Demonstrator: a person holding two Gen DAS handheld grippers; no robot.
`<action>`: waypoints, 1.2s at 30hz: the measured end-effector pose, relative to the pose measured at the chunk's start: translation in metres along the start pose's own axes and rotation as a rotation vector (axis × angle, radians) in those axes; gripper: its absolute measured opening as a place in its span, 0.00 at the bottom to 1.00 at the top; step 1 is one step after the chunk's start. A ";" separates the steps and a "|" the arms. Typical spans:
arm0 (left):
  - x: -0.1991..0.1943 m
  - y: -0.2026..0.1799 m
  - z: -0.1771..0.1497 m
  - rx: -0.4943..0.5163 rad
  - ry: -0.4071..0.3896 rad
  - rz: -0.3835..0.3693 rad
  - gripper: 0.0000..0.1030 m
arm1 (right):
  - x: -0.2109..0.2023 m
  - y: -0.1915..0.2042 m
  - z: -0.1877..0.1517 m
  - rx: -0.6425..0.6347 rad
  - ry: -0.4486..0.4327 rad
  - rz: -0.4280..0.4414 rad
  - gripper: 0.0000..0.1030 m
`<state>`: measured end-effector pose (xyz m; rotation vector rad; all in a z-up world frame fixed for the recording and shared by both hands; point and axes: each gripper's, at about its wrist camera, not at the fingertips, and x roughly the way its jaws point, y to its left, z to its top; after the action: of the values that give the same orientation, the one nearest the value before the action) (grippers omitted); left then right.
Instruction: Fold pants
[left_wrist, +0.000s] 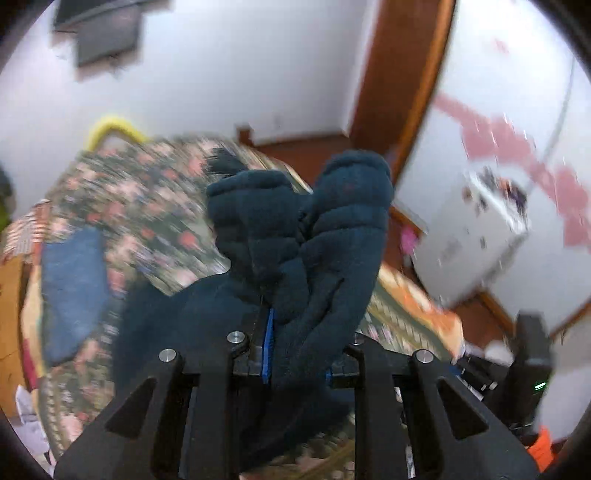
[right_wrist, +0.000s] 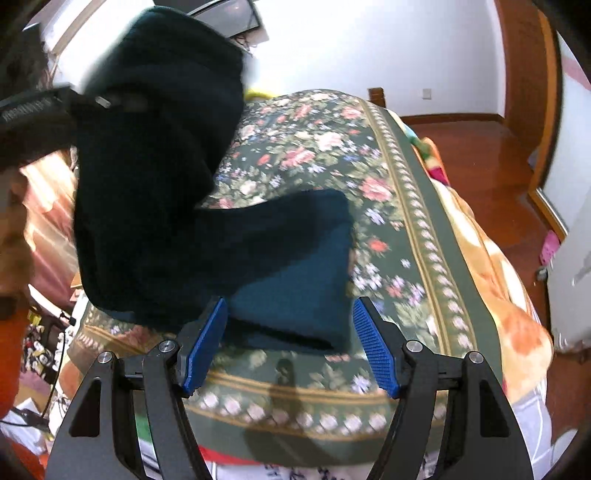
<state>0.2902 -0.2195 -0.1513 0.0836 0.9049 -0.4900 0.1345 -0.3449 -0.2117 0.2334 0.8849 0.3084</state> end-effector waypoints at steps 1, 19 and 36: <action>0.017 -0.006 -0.007 0.011 0.050 -0.017 0.19 | -0.001 -0.003 -0.003 0.006 0.003 -0.001 0.65; 0.057 -0.039 -0.052 0.116 0.257 -0.020 0.68 | 0.008 -0.003 -0.028 0.016 0.072 0.025 0.65; 0.012 0.111 0.000 -0.115 0.061 0.213 0.98 | 0.041 0.022 -0.022 -0.008 0.125 0.057 0.68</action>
<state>0.3460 -0.1257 -0.1754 0.0896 0.9700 -0.2375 0.1379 -0.3084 -0.2478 0.2338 1.0014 0.3830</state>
